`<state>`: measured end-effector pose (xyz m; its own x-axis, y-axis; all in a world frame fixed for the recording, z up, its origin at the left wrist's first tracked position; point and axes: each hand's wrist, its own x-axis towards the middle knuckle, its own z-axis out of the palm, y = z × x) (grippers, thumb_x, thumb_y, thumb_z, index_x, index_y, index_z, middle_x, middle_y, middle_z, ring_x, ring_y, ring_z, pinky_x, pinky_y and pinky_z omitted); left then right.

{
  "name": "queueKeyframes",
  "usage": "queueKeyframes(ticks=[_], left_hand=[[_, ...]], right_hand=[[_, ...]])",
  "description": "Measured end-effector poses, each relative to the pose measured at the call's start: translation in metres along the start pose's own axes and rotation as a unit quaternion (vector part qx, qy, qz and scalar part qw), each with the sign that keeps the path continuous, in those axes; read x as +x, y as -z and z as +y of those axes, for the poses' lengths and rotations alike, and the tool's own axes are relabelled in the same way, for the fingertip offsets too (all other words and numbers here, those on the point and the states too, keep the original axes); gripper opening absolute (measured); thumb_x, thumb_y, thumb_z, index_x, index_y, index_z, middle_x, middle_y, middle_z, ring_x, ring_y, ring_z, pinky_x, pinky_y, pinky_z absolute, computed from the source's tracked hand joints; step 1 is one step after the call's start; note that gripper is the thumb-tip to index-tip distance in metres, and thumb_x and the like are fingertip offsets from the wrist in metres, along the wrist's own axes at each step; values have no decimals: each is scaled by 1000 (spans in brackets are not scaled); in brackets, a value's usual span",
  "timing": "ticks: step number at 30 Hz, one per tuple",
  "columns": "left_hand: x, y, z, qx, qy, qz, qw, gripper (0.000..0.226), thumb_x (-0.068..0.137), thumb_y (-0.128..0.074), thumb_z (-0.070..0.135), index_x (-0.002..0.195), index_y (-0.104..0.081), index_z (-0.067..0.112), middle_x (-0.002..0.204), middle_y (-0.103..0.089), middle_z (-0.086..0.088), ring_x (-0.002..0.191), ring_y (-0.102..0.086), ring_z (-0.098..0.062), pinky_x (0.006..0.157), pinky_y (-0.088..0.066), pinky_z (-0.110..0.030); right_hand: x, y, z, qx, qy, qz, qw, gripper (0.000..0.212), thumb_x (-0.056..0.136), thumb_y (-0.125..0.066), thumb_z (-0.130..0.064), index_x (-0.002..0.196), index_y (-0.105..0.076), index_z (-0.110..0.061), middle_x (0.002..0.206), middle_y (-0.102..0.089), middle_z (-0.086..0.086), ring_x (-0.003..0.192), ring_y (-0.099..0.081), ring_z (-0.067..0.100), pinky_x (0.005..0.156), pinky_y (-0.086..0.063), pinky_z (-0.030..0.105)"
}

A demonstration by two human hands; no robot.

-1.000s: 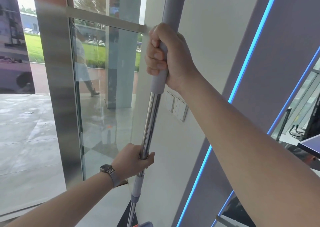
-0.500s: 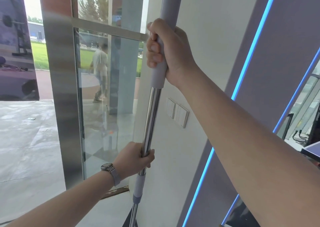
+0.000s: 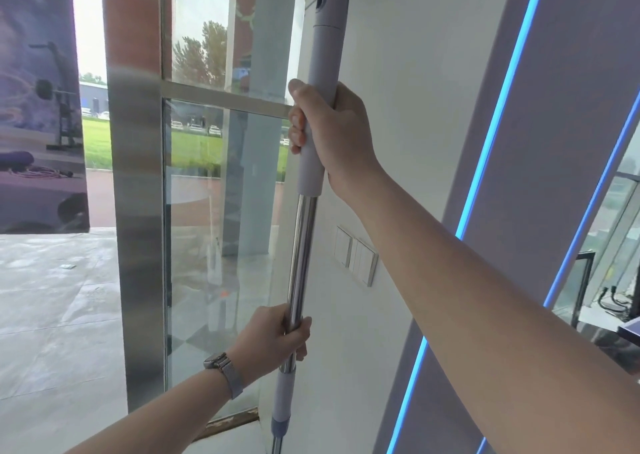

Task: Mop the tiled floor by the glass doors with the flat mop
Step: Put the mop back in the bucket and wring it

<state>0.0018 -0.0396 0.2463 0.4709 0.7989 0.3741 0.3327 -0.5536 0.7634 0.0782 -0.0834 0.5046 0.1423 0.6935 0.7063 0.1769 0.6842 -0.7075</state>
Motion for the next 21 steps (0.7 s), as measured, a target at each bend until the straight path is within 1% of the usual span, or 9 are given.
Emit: queueKeyframes(ticks=[2,4,7,9,12,14,16,18,21], left_hand=[[-1,-1,4,-22,-5,8,1000,30,96,-58,24,74,-59,4,62,-73,2,56,-68,-5,56,-50,-14],[-2,-4,7,-46,-5,18,999,30,97,-57,22,72,-58,5,60,-72,-1,53,-65,-5,57,-50,-15],[0,-13,4,-140,26,31,989,33,97,-54,16,66,-46,8,47,-57,-2,45,-54,-16,66,-59,-36],[3,-16,3,-195,51,30,979,35,98,-53,13,64,-42,10,47,-45,-1,43,-45,-16,66,-60,-42],[6,-13,8,-243,65,-10,968,47,96,-52,6,54,-37,21,47,-35,2,44,-35,-16,51,-44,-29],[9,-11,10,-280,72,-42,956,50,95,-51,2,53,-33,22,47,-28,1,43,-27,-15,48,-35,-24],[11,-9,9,-301,70,-84,947,50,95,-51,2,55,-28,21,49,-24,1,44,-22,-14,48,-29,-24],[11,-8,8,-316,62,-122,939,50,94,-53,5,55,-26,21,49,-23,2,44,-21,-13,49,-29,-23],[12,-5,10,-323,51,-158,932,45,88,-54,11,54,-27,20,48,-25,1,40,-26,-12,47,-32,-19]], right_hand=[[2,0,2,-22,18,18,999,25,93,-61,-15,72,-48,-12,57,-48,5,48,-45,20,50,-44,30],[3,0,2,-37,36,34,998,26,92,-64,-19,73,-49,-12,57,-50,5,48,-48,21,51,-47,31],[2,0,-3,-22,23,22,999,25,90,-69,-21,75,-52,-11,56,-53,3,49,-49,19,54,-49,31],[3,1,-8,25,-17,-7,1000,21,89,-71,-20,79,-55,-11,59,-54,3,52,-51,18,57,-49,31],[6,7,-12,60,-65,-56,995,15,88,-71,-18,84,-58,-12,67,-54,4,59,-54,17,58,-49,30],[6,9,-12,84,-87,-94,988,11,89,-67,-14,83,-59,-12,69,-51,5,59,-51,20,56,-46,31],[4,10,-10,104,-104,-109,983,15,92,-64,-12,80,-55,-11,64,-47,5,55,-44,20,54,-42,29],[1,9,-8,95,-97,-91,987,21,93,-64,-16,79,-50,-12,60,-44,3,49,-39,17,51,-39,28],[-2,3,-3,61,-53,-35,996,21,94,-64,-19,80,-49,-13,56,-43,0,43,-38,13,48,-39,27]])
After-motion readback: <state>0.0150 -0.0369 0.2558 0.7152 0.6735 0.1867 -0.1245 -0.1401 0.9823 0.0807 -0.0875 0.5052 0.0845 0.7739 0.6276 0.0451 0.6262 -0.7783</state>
